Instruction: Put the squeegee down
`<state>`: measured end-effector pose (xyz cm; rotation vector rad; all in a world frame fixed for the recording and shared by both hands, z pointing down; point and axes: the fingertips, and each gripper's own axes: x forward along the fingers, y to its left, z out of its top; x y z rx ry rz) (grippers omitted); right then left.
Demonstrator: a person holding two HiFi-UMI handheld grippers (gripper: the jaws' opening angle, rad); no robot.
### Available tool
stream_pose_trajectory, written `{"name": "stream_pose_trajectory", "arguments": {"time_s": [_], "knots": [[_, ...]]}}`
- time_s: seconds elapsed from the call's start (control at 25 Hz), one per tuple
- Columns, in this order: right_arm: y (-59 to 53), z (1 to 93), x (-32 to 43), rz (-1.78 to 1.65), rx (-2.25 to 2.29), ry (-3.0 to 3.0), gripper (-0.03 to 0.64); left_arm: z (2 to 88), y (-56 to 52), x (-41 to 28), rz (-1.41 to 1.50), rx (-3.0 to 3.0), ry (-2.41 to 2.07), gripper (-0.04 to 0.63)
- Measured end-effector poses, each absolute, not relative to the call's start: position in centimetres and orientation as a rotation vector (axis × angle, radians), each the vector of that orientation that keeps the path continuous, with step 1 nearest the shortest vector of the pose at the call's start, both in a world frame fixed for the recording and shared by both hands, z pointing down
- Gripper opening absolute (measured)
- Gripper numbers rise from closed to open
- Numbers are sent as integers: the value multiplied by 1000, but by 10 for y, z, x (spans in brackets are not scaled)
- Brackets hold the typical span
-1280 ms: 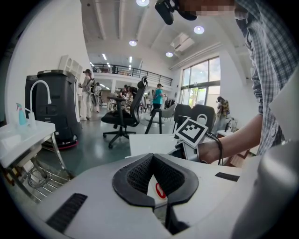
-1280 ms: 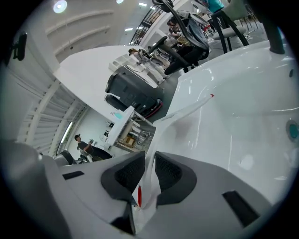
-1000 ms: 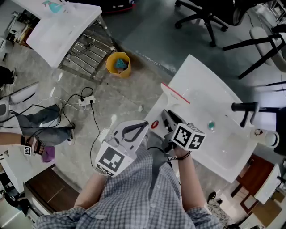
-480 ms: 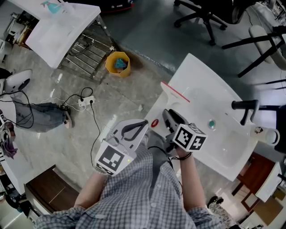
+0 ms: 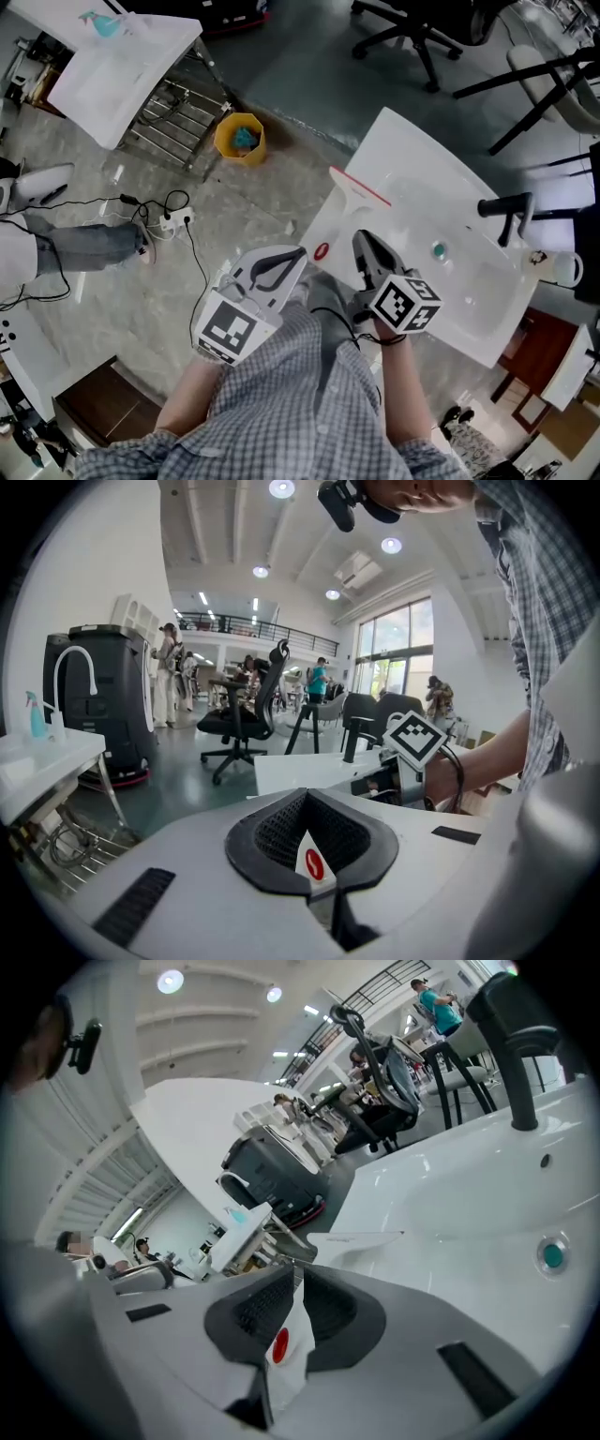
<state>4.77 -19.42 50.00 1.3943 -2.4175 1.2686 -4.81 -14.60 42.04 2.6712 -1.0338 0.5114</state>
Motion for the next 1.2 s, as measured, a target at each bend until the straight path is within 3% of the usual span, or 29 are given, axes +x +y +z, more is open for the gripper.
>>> {"name": "stream_pose_trajectory", "arguments": {"time_s": [1.2], "knots": [[-130,358,102,489,1722,-2529,9,353,-128,-16,372,2921,-901,5]]}}
